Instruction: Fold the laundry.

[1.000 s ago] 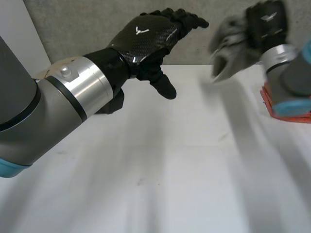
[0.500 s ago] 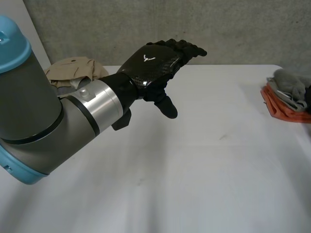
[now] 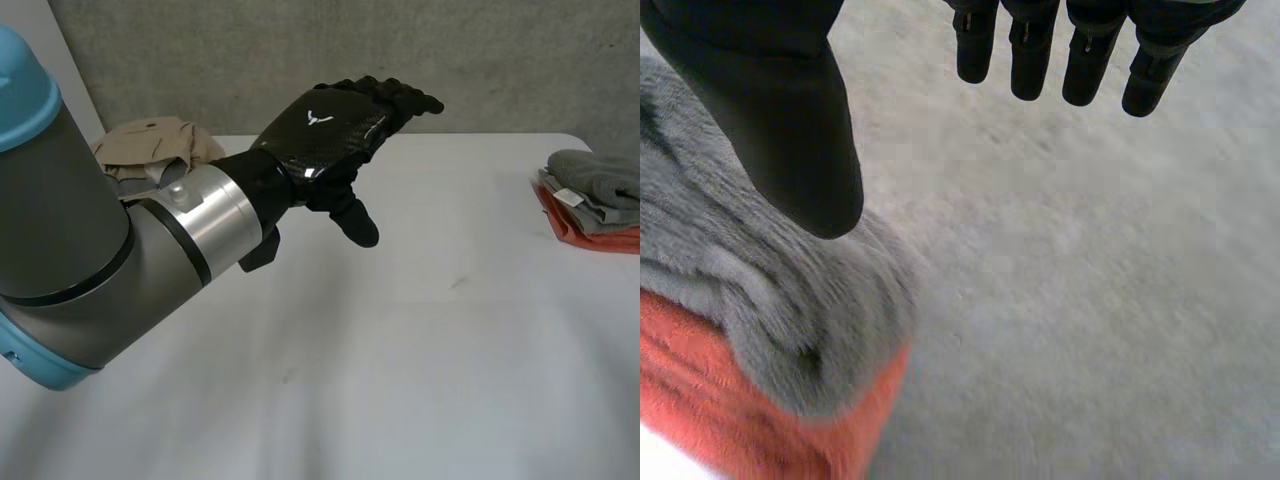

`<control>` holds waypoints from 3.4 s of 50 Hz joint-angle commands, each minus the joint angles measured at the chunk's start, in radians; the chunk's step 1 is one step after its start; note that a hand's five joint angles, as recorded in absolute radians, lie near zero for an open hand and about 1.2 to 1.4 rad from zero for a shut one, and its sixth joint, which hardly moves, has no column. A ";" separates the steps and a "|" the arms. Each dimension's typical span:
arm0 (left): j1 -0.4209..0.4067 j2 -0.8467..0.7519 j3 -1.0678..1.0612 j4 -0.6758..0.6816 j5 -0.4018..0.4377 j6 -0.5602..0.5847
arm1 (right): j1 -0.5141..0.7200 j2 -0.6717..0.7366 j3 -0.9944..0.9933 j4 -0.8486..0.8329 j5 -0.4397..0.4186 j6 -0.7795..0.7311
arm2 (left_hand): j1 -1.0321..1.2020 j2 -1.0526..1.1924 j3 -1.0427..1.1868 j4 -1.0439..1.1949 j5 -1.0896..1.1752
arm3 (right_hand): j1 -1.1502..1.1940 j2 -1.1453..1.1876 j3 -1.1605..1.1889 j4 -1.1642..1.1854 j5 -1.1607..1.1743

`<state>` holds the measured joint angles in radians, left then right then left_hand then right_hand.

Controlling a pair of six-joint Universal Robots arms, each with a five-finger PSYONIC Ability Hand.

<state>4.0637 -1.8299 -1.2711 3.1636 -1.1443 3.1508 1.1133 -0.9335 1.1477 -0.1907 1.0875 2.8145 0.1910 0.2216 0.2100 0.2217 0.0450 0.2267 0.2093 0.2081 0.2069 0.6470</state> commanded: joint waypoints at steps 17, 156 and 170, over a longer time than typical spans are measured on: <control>0.165 0.060 0.260 0.065 -0.345 0.015 | 0.296 -0.263 -0.177 -0.168 0.290 0.005 | 0.105 0.074 0.086 0.074 0.076 | -0.052 -0.035 -0.034 -0.032 -0.647; 0.121 -0.097 -0.169 0.164 -0.341 0.466 | 0.599 -0.167 0.377 -0.179 0.407 -0.748 | 0.237 0.206 0.218 0.206 0.208 | 1.170 1.187 1.188 1.189 0.575; 0.118 -0.170 -0.133 0.165 -0.339 0.469 | 0.563 0.073 0.130 -0.237 0.350 -0.683 | 0.234 0.203 0.215 0.203 0.205 | -0.052 -0.035 -0.034 -0.032 -0.647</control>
<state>4.1826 -1.9733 -1.4173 3.3289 -1.4821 3.6199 1.6660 -0.8564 1.2519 -0.4412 1.4217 2.0317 0.4321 0.4098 0.4191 0.4001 0.2212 0.2886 0.2909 0.3111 0.3252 0.1376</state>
